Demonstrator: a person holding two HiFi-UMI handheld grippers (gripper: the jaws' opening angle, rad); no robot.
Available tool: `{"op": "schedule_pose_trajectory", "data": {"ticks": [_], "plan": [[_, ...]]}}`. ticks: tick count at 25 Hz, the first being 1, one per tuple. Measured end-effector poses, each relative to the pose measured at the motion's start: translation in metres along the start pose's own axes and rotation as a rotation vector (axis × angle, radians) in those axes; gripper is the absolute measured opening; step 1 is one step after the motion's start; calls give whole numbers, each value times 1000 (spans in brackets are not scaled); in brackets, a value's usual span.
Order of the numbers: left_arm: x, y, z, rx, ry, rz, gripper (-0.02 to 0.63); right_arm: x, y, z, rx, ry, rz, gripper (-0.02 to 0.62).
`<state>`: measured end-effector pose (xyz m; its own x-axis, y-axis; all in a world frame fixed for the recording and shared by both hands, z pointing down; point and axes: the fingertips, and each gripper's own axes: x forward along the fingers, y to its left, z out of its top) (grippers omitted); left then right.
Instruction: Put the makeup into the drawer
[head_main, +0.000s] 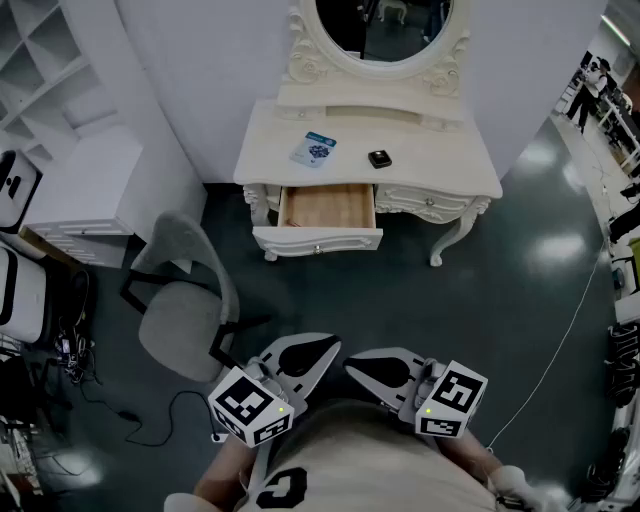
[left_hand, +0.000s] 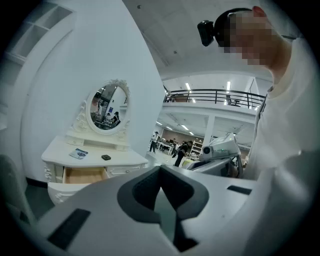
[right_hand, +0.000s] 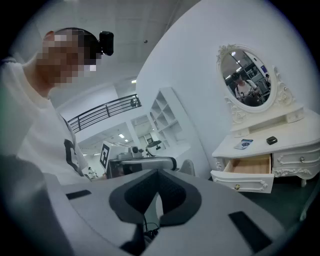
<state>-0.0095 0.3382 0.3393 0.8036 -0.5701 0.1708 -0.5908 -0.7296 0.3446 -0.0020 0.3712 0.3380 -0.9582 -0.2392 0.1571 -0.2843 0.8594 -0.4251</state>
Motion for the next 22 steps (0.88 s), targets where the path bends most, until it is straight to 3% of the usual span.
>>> {"op": "schedule_pose_trajectory", "data": {"ticks": [11, 22], "plan": [[-43, 47, 5, -3, 0, -41, 57, 64, 3, 3, 9, 33, -33, 28], [-44, 66, 8, 3, 10, -86, 57, 80, -6, 8, 33, 27, -66, 28]]}}
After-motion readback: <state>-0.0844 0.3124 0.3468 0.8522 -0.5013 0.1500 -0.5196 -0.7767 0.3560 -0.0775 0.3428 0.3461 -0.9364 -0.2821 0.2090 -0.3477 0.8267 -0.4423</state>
